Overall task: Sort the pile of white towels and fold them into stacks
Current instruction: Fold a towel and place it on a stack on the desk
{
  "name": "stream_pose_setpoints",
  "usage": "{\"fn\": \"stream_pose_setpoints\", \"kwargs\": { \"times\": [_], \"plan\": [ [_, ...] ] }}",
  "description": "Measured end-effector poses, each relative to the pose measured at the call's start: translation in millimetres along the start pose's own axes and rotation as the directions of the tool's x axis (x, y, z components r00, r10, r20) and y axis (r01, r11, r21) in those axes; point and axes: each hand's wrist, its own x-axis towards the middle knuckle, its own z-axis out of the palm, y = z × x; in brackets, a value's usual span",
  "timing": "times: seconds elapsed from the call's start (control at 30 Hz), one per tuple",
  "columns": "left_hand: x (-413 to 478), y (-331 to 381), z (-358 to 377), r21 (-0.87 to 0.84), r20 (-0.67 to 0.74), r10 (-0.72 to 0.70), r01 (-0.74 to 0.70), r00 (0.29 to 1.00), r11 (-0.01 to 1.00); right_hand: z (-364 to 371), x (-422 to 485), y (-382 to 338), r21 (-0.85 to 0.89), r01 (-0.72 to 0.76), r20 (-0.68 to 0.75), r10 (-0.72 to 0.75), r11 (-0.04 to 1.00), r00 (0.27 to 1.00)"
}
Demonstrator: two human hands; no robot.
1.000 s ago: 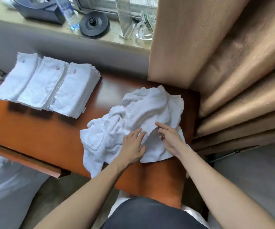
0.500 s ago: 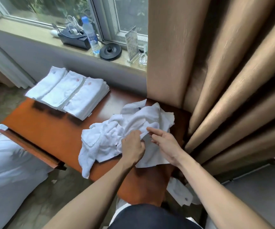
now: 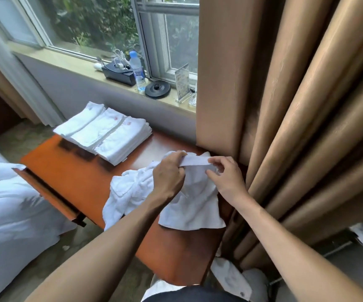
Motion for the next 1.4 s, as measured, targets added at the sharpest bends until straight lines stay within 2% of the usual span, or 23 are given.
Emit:
{"fn": "stream_pose_setpoints", "kwargs": {
  "times": [0.13,0.3,0.37,0.47,0.57,0.7,0.8,0.87,0.93,1.03,1.1,1.17,1.27,1.33,1.4],
  "plan": [
    [9,16,-18,-0.027,-0.030,0.087,-0.087,0.996,0.996,-2,18,-9,-0.085,0.116,-0.045,-0.120,0.990,0.992],
    [35,8,-49,0.127,-0.011,0.144,-0.141,0.990,0.982,-5,37,-24,-0.282,0.249,-0.056,-0.275,0.926,0.960],
    [43,2,-52,0.173,-0.001,0.134,-0.132,0.991,0.976,-12,39,-30,-0.289,0.242,-0.008,-0.255,0.926,0.967],
    [47,-3,-47,0.261,0.015,0.089,-0.090,0.996,0.961,-25,37,-30,-0.359,0.129,0.060,-0.115,0.924,0.992],
    [53,-7,-50,0.329,0.013,0.064,-0.065,0.998,0.942,-29,33,-31,-0.407,0.130,0.054,-0.118,0.904,0.992],
    [72,0,-63,0.227,0.005,0.062,-0.061,0.998,0.972,-39,37,-41,-0.352,0.135,0.006,-0.142,0.926,0.990],
    [74,10,-61,0.040,0.056,0.001,-0.003,0.998,0.999,-45,36,-39,-0.168,0.063,-0.051,-0.072,0.984,0.996],
    [70,17,-55,0.017,0.104,-0.049,0.048,0.993,0.999,-46,32,-38,-0.061,0.054,-0.068,-0.058,0.997,0.996],
    [64,27,-47,-0.037,0.124,-0.080,0.086,0.989,0.996,-46,26,-38,-0.009,0.064,-0.044,-0.064,0.998,0.997],
    [51,36,-34,-0.205,0.102,-0.121,0.140,0.987,0.969,-43,13,-35,0.039,0.105,0.027,-0.106,0.994,0.994],
    [41,39,-27,-0.281,0.116,-0.097,0.126,0.988,0.951,-42,9,-34,0.079,0.107,0.025,-0.109,0.991,0.994],
    [29,39,-19,-0.333,0.160,0.005,0.049,0.987,0.942,-42,5,-32,0.138,0.075,0.051,-0.083,0.988,0.995],
    [5,33,-5,-0.403,0.247,0.129,-0.019,0.960,0.915,-41,-3,-26,0.197,-0.026,0.159,-0.006,0.980,0.987],
    [-7,27,4,-0.423,0.265,0.145,-0.020,0.953,0.906,-39,-10,-21,0.270,-0.138,0.246,0.070,0.953,0.967],
    [-11,25,9,-0.447,0.251,0.122,0.003,0.960,0.895,-40,-12,-20,0.276,-0.155,0.267,0.080,0.949,0.960]
  ]
}}
